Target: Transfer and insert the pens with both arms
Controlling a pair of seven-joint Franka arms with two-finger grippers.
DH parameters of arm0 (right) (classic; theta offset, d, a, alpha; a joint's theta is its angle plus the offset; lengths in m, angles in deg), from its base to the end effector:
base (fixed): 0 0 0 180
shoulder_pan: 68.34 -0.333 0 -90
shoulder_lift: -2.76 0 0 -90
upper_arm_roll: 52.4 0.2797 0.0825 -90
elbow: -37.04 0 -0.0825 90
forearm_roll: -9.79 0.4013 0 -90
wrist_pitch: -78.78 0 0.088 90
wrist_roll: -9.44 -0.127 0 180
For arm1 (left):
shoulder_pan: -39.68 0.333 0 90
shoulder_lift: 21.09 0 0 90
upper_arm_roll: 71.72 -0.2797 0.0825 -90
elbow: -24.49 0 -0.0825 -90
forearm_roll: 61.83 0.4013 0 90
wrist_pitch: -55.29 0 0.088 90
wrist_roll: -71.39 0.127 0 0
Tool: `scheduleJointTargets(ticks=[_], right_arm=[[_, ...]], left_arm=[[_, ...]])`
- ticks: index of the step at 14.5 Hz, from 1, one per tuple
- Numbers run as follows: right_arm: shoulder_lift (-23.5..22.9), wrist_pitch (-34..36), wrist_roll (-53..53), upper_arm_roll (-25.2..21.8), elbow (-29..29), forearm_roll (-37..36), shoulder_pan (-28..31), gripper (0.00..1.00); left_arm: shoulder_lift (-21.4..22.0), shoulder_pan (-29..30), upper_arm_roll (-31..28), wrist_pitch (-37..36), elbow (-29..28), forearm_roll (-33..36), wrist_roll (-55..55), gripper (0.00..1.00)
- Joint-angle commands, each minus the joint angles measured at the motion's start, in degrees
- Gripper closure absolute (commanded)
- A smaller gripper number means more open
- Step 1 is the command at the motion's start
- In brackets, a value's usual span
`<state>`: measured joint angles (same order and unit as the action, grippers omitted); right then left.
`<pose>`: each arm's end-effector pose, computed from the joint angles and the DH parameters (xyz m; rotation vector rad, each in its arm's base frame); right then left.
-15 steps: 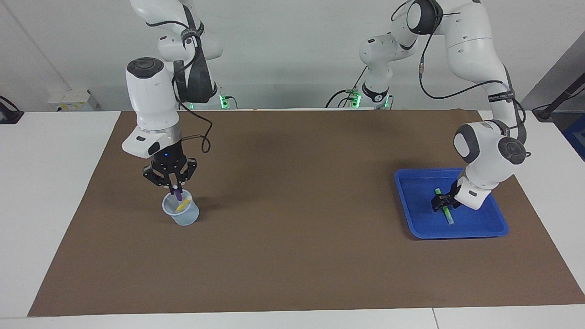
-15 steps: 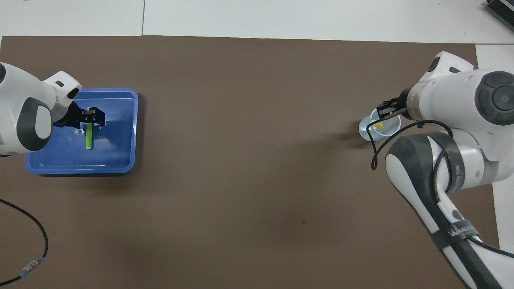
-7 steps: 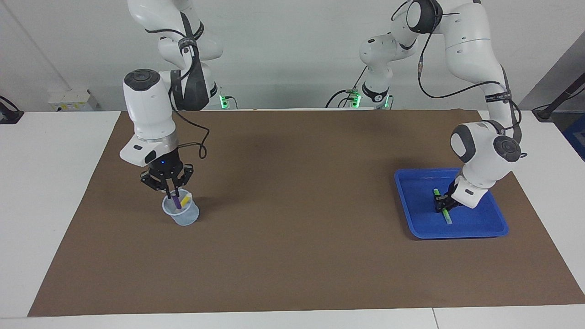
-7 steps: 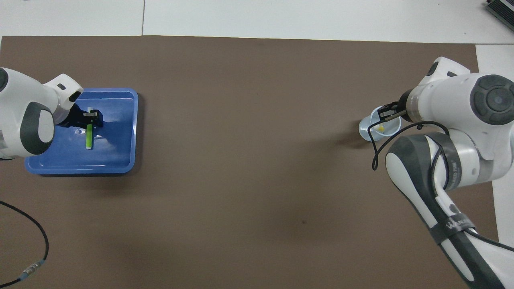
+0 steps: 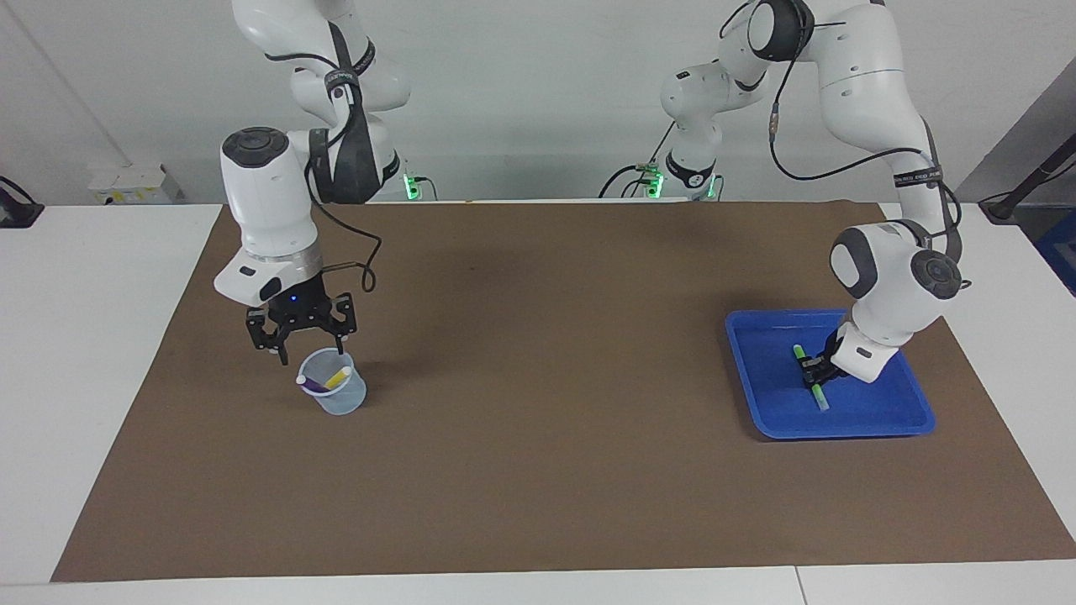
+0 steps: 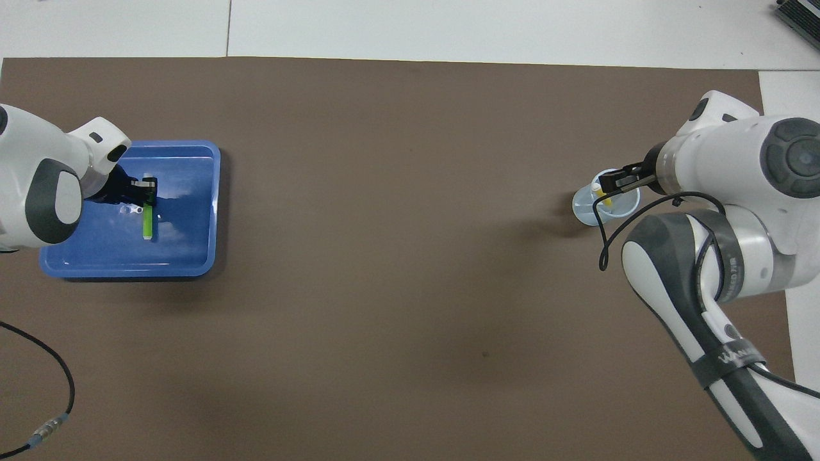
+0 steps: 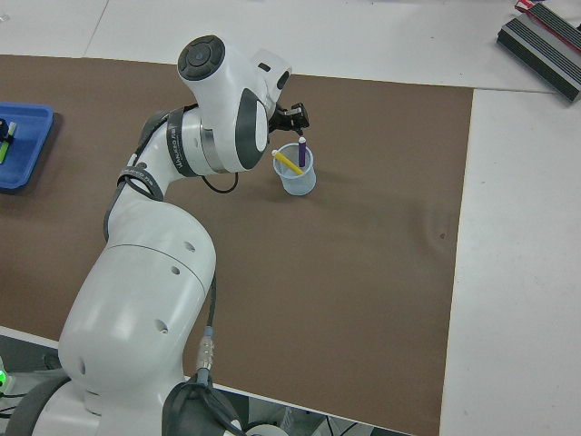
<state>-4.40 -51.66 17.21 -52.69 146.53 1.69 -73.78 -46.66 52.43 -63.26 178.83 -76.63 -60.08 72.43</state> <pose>0.6263 0.0509 0.3920 2.9618 0.4543 0.3579 0.6453 0.0540 0.2473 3.0985 0.0804 -0.0744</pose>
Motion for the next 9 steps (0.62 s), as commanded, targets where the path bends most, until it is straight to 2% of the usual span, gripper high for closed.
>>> scheduleJointTargets(ticks=[1,5,7,9], right_arm=[[1.9,3.2,-7.1,0.6,-0.1,-0.9,-2.2,0.12],[2.6,3.9,-24.1,1.1,-0.1,0.0,-7.9,0.1],[2.6,3.7,-31.1,1.2,-0.1,1.3,-10.1,0.1],[2.5,2.8,-38.2,1.3,-0.1,9.7,-11.9,0.1]], left_arm=[[2.1,1.2,0.1,-4.7,1.8,-2.7,1.2,1.0],[6.7,0.3,-0.1,-5.5,1.1,-2.7,0.5,1.0],[7.2,0.1,0.2,-6.7,1.3,-2.7,-1.1,1.0],[7.4,0.0,0.2,-7.5,1.2,-3.5,-5.0,1.0]])
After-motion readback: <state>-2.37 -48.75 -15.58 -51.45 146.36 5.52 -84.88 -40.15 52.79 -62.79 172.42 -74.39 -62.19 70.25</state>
